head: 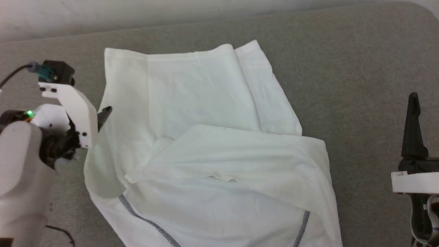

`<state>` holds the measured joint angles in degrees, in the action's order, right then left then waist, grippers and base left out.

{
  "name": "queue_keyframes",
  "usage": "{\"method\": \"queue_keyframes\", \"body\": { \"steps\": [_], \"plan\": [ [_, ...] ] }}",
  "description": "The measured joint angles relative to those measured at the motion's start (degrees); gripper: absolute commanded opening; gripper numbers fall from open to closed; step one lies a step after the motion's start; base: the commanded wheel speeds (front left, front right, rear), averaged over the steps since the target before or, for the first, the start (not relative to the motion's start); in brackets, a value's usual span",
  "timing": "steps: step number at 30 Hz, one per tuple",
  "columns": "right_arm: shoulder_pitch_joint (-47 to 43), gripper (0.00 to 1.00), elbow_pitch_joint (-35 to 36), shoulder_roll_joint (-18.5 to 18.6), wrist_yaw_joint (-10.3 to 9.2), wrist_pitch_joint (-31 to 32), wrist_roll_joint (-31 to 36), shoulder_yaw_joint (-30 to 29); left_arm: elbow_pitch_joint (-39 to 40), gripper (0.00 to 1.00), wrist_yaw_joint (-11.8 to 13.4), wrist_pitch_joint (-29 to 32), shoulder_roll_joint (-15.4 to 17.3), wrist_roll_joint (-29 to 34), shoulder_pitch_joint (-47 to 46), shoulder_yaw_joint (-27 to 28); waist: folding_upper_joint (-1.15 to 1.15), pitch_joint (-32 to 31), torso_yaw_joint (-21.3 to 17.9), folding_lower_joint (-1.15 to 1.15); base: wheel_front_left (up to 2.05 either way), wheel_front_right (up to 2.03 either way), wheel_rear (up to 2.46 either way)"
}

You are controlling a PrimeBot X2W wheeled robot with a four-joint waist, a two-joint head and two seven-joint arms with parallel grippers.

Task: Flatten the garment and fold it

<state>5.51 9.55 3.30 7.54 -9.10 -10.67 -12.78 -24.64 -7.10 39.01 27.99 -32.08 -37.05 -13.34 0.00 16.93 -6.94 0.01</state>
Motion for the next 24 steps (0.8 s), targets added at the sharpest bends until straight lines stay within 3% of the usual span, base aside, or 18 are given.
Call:
{"method": "queue_keyframes", "body": {
  "steps": [4,16,18,24],
  "plan": [
    [0.2,1.00,-0.1,-0.2,0.00,0.0,-0.4,0.3,-2.0,1.00,0.0,3.5,2.3,0.1,-1.5,-0.9,0.00,2.0,-1.5,0.00,0.00,0.00,0.00],
    [1.5,1.00,-2.1,-0.2,0.00,-0.6,-1.6,0.1,-3.0,1.00,0.1,5.7,3.8,-0.3,-5.2,-0.7,0.00,6.8,-2.9,-0.02,0.00,0.00,0.00],
    [1.7,1.00,-2.4,-0.2,0.00,-0.6,-1.5,0.2,-3.1,0.03,0.1,5.7,3.8,-0.5,-5.5,-0.8,0.00,7.0,-2.6,-0.02,0.00,0.00,0.00],
    [1.8,1.00,-3.0,-0.2,0.00,-0.5,-0.7,0.0,-3.6,0.00,0.1,4.7,3.5,-2.9,-5.5,-0.8,0.00,6.9,-1.8,-0.01,0.00,0.00,0.00]
  ]
}}
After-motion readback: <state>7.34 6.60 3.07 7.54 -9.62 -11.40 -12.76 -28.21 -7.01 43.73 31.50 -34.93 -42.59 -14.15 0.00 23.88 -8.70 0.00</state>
